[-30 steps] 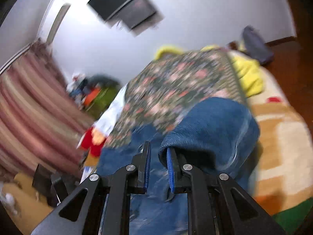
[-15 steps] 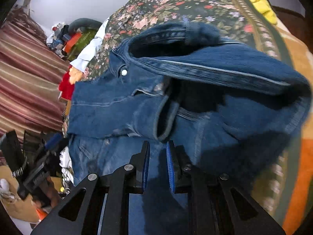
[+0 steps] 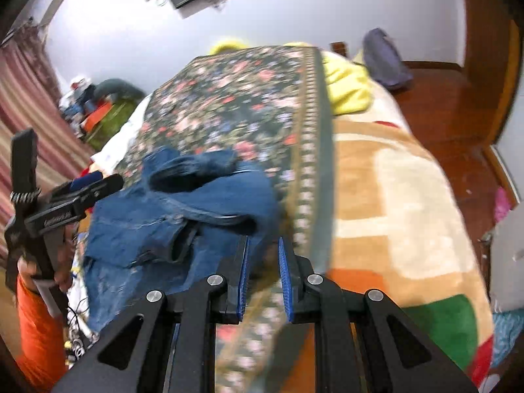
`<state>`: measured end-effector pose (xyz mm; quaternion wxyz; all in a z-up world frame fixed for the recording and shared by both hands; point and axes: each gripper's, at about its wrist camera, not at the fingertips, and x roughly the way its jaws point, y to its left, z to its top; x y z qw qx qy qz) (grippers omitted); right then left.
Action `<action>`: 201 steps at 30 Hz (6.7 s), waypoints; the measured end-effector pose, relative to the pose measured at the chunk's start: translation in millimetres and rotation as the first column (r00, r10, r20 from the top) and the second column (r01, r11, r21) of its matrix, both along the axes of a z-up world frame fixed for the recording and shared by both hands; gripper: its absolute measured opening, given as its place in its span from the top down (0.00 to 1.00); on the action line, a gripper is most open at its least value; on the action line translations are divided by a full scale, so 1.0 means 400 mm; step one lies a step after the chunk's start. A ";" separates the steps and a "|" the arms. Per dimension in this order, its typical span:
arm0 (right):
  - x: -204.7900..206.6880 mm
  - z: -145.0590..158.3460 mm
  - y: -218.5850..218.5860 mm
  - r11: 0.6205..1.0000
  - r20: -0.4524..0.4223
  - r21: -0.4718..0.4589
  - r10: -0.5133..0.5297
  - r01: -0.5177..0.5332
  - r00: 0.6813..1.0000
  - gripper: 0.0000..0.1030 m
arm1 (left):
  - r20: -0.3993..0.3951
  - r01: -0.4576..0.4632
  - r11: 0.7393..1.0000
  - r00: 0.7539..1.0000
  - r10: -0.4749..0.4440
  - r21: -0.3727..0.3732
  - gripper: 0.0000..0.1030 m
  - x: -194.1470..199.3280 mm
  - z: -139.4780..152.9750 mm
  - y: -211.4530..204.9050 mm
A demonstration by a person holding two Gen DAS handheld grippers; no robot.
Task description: Fold large clothes
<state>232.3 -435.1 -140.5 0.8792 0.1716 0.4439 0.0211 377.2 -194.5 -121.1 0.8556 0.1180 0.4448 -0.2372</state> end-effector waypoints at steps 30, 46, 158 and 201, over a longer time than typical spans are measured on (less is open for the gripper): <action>0.119 -0.069 0.143 0.991 -0.108 0.049 0.132 -0.128 0.985 0.87 | 0.407 -0.275 0.952 0.861 0.306 -0.133 0.95 0.048 0.245 0.293; 0.170 -0.203 0.385 0.920 -0.266 -0.131 0.326 -0.369 0.907 0.86 | -0.063 -0.468 0.880 0.879 0.473 0.087 0.68 0.047 -0.316 0.683; 0.463 0.031 0.387 0.894 -0.044 -0.367 0.259 -0.257 0.965 0.12 | 0.226 -0.521 0.852 0.837 0.498 0.050 0.29 0.044 -0.019 0.840; -0.078 -0.129 0.457 0.937 -0.129 0.054 0.349 -0.345 0.928 0.69 | -0.312 -0.597 0.802 0.764 0.564 -0.013 0.76 -0.434 -0.395 0.865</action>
